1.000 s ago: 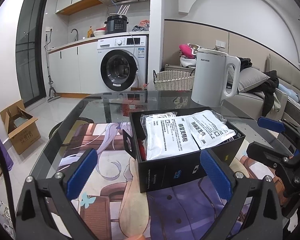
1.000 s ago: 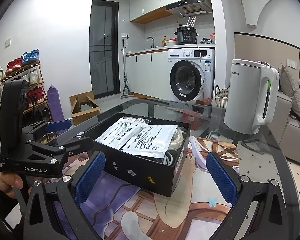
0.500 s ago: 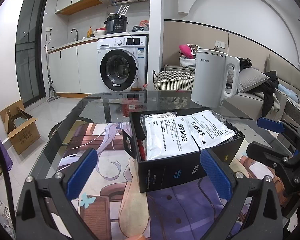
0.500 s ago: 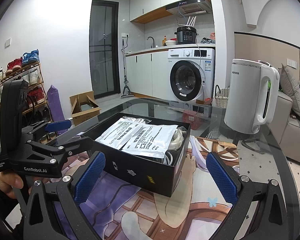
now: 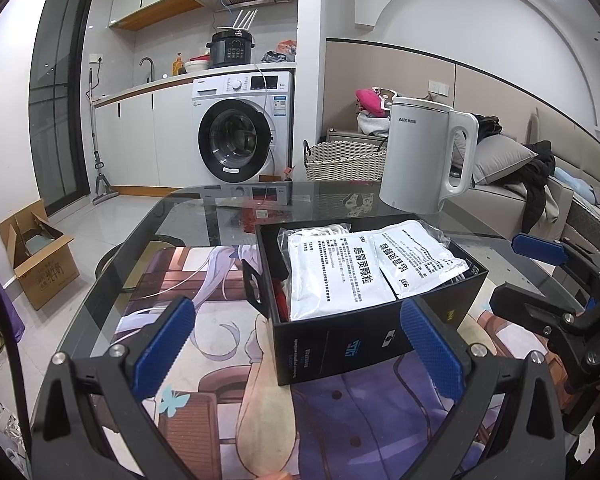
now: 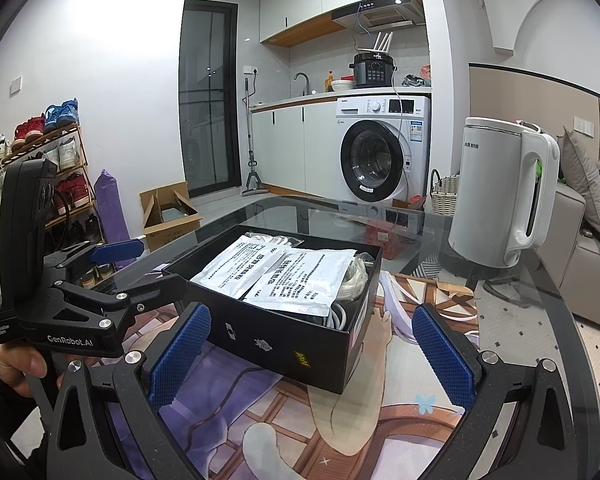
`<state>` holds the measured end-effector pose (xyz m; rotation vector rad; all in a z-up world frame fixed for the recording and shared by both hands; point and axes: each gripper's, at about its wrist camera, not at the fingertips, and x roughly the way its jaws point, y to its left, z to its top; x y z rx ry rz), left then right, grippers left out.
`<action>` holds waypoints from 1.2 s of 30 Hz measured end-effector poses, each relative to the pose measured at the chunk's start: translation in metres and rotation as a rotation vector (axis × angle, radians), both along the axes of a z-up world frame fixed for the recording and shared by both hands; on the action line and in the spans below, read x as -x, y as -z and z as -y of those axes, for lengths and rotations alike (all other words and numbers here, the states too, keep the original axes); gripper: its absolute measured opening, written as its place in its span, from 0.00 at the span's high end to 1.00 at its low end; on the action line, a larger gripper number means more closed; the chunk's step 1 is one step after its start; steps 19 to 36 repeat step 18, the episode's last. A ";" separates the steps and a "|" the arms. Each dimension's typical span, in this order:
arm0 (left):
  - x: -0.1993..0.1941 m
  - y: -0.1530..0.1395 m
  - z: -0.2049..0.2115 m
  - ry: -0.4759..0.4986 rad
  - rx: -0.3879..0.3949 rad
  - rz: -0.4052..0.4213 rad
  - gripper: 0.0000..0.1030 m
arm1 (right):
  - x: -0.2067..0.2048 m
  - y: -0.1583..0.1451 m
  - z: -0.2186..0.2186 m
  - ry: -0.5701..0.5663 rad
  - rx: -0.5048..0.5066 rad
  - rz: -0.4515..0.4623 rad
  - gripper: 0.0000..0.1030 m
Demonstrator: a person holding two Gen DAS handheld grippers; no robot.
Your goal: Organize soft objects
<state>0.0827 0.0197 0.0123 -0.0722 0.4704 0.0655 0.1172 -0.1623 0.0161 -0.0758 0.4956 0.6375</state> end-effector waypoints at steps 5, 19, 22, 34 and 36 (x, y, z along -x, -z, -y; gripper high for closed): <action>-0.001 0.000 0.001 0.002 -0.001 0.000 0.00 | 0.000 0.000 0.000 0.000 0.000 0.001 0.00; -0.002 0.000 -0.001 -0.006 0.005 -0.005 0.00 | 0.000 0.000 -0.001 0.000 0.002 -0.001 0.00; -0.002 0.000 -0.001 -0.006 0.005 -0.005 0.00 | 0.000 0.000 -0.001 0.000 0.002 -0.001 0.00; -0.002 0.000 -0.001 -0.006 0.005 -0.005 0.00 | 0.000 0.000 -0.001 0.000 0.002 -0.001 0.00; -0.002 0.000 -0.001 -0.006 0.005 -0.005 0.00 | 0.000 0.000 -0.001 0.000 0.002 -0.001 0.00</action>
